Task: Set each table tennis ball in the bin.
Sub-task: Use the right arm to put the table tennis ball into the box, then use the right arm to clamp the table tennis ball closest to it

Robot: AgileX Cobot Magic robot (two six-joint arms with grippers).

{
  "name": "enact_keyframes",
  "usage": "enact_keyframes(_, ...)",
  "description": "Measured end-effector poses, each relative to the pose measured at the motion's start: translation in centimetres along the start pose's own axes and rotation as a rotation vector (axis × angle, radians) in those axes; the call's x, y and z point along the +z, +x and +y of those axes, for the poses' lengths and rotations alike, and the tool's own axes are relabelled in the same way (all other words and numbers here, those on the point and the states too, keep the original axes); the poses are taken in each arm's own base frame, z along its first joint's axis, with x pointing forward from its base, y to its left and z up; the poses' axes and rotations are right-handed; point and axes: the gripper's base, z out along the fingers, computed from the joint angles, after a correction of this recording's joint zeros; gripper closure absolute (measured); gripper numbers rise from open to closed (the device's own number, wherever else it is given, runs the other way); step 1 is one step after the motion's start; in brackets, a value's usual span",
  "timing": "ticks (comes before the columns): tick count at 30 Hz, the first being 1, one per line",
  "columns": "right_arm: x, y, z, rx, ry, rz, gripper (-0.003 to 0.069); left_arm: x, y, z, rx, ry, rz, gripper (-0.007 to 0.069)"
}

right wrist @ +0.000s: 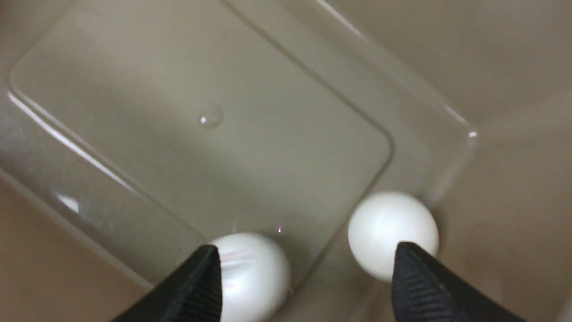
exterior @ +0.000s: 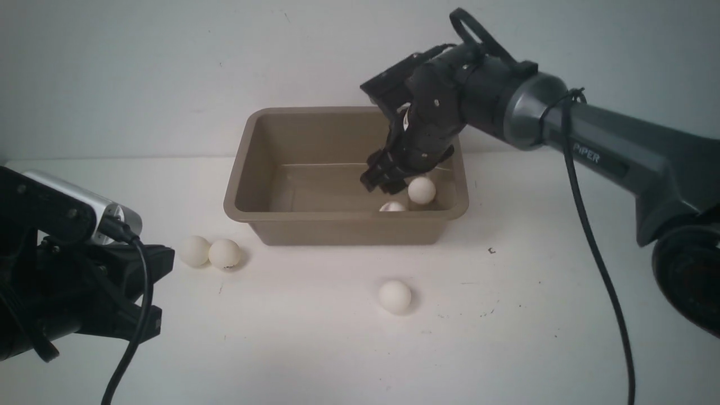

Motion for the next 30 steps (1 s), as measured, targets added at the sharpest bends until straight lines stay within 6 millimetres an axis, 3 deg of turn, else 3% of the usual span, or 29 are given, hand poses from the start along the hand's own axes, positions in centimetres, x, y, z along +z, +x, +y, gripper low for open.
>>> enact_keyframes(4,-2.4,-0.7,-0.5,0.015,0.011,-0.003,0.0181,0.0,0.1,0.0,0.019,-0.002,0.011,0.0615)
enact_keyframes(9,-9.0,-0.9,-0.8,0.043,-0.012,0.031,0.0181,0.0,0.3,0.1,0.032,-0.007,0.032,0.0615)
enact_keyframes(10,-9.0,-0.9,-0.8,0.043,-0.012,0.031,0.0181,0.0,0.3,0.1,0.033,-0.008,0.033,0.0615)
enact_keyframes(12,-11.6,-0.7,-0.7,0.062,-0.045,0.024,0.0181,0.0,0.4,0.1,0.042,-0.009,0.04,0.0615)
enact_keyframes(14,-12.5,0.0,-0.2,0.061,-0.068,0.04,0.0181,0.0,0.4,0.1,0.044,-0.01,0.044,0.0615)
enact_keyframes(16,-12.5,0.6,0.5,0.048,-0.079,0.062,0.0181,0.0,0.4,0.1,0.045,-0.011,0.045,0.0615)
enact_keyframes(21,-9.2,4.1,5.5,-0.044,-0.138,0.23,0.0181,0.0,0.4,0.1,0.039,-0.01,0.046,0.0615)
enact_keyframes(25,-7.3,5.9,8.2,-0.06,-0.157,0.239,0.0181,0.0,0.4,0.1,0.038,-0.01,0.046,0.0615)
enact_keyframes(30,-5.6,7.3,8.6,-0.052,-0.145,0.245,0.0181,0.0,0.4,0.1,0.033,-0.01,0.046,0.0615)
